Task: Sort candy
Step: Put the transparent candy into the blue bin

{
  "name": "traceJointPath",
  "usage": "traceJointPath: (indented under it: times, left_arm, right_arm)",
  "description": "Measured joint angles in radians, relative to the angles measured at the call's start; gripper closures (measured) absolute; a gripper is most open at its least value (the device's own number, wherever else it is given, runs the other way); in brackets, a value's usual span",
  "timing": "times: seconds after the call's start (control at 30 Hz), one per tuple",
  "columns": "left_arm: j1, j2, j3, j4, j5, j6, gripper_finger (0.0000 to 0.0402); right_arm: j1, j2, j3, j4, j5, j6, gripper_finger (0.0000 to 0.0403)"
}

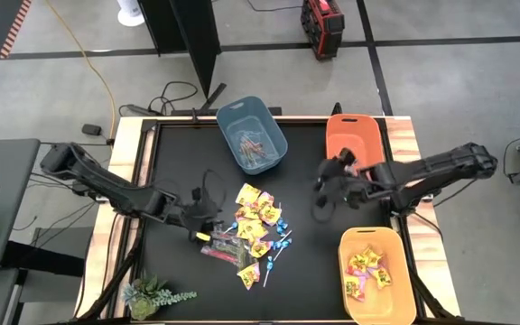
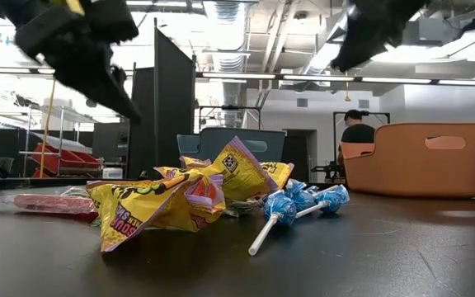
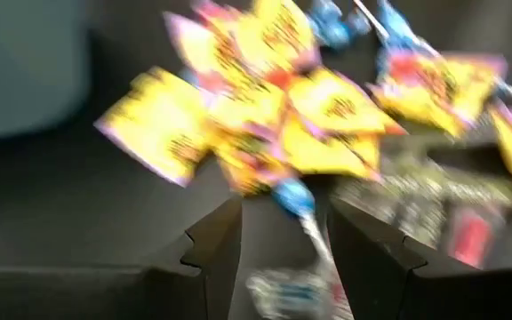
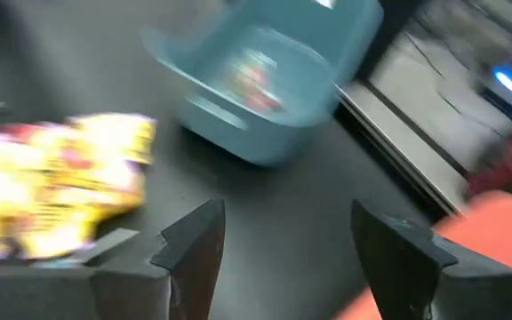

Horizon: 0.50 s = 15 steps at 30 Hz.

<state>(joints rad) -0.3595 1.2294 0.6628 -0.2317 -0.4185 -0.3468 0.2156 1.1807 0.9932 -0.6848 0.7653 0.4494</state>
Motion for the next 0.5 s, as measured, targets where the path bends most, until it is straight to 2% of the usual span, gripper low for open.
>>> traceJointPath:
  times: [0.1, 0.23, 0.5]
  left_arm:
    - [-0.008, 0.060, 0.000, 0.026, 0.093, 0.005, 0.0238]
    - [-0.038, 0.141, 0.024, 0.064, 0.135, 0.004, 0.0232]
    - [-0.171, 0.290, 0.146, -0.032, 0.208, 0.003, 0.0242]
  right_arm:
    - [0.072, 0.006, 0.000, 0.077, 0.000, -0.013, 0.0143]
    - [0.155, 0.016, 0.000, 0.135, 0.042, -0.015, 0.0143]
    - [0.245, 0.019, 0.000, 0.155, 0.147, -0.040, 0.0143]
